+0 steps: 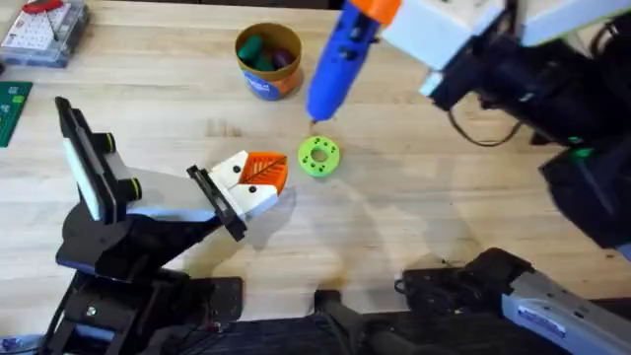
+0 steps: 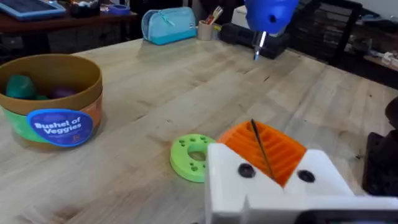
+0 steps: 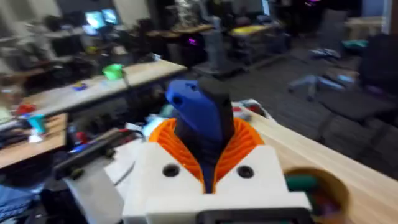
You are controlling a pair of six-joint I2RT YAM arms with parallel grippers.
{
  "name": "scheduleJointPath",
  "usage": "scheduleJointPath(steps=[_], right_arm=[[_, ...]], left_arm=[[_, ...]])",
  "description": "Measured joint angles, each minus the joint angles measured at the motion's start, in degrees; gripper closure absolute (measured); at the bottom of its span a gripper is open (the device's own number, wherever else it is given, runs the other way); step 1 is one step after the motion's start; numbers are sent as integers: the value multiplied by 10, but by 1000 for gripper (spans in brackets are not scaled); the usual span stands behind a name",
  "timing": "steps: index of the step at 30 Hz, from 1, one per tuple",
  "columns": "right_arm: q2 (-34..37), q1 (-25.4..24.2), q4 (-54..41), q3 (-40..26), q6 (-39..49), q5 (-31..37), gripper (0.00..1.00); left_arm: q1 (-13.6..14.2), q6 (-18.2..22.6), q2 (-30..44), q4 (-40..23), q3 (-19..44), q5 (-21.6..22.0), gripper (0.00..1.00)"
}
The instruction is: Pick up the gripper from the table and insert it into the empty holder that is missing its gripper. Then pick up a screw, insert it into the mounting hole, and use the screwdriver to tighten it. Finally, clean up the table by picking up the vegetable and placing it into the bucket.
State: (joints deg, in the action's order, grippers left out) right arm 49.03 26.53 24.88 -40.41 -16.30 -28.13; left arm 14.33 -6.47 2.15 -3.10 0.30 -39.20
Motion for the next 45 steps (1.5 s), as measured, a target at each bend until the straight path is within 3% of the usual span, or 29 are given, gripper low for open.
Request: scheduleJointPath(steps=[6,12,30,45], right_arm=[[70,100,125,1,-7,12,963],[96,152,141,-2,-9,20,965],[173,210,127,-40,1,38,965],[175,212,126,-40,41,44,965]], left_arm=[[0,0,0,0,0,0,990],[0,0,0,0,0,0,990],[0,0,0,0,0,0,990],[0,0,0,0,0,0,990]])
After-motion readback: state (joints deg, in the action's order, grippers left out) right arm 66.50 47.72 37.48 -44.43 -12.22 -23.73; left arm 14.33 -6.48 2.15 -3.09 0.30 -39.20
